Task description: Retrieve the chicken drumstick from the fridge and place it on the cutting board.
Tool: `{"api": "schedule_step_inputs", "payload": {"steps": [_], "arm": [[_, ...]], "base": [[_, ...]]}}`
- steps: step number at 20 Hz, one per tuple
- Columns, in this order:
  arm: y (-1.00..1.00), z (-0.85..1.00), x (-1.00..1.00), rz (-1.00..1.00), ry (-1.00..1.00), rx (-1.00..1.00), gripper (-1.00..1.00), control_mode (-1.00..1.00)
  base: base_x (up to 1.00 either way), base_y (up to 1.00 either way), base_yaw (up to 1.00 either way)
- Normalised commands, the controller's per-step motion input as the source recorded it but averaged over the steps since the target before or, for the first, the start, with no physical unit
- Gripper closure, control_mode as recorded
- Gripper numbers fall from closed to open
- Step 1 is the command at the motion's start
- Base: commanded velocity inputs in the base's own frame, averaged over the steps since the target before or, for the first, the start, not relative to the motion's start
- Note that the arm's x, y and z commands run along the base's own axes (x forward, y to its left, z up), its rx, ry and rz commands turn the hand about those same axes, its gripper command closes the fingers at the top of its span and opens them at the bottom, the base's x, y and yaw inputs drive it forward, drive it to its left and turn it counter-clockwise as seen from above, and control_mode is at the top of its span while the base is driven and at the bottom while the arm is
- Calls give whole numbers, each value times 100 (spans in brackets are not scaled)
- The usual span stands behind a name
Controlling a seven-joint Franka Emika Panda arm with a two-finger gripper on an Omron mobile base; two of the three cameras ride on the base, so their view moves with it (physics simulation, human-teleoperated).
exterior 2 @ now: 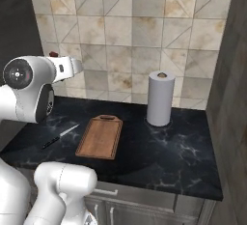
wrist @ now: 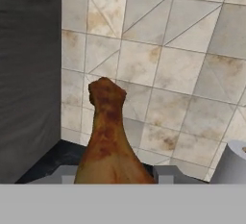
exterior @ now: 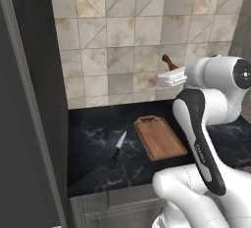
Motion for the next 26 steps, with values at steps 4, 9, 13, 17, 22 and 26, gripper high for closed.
{"api": "schedule_step_inputs", "payload": {"steps": [4,9,13,17,22,26], "arm": [[0,-5,20,0,3,0,100,-100],[-1,-10,16,0,13,0,100,-100],[-3,-19,11,0,13,0,100,-100],[-2,-34,10,0,4,0,100,-100],[-8,-54,11,0,0,-3,100,-100],[-16,-69,18,0,0,-4,100,-100]], "base": [[8,0,0],[0,0,0],[0,0,0],[0,0,0],[0,0,0],[0,0,0]]}}
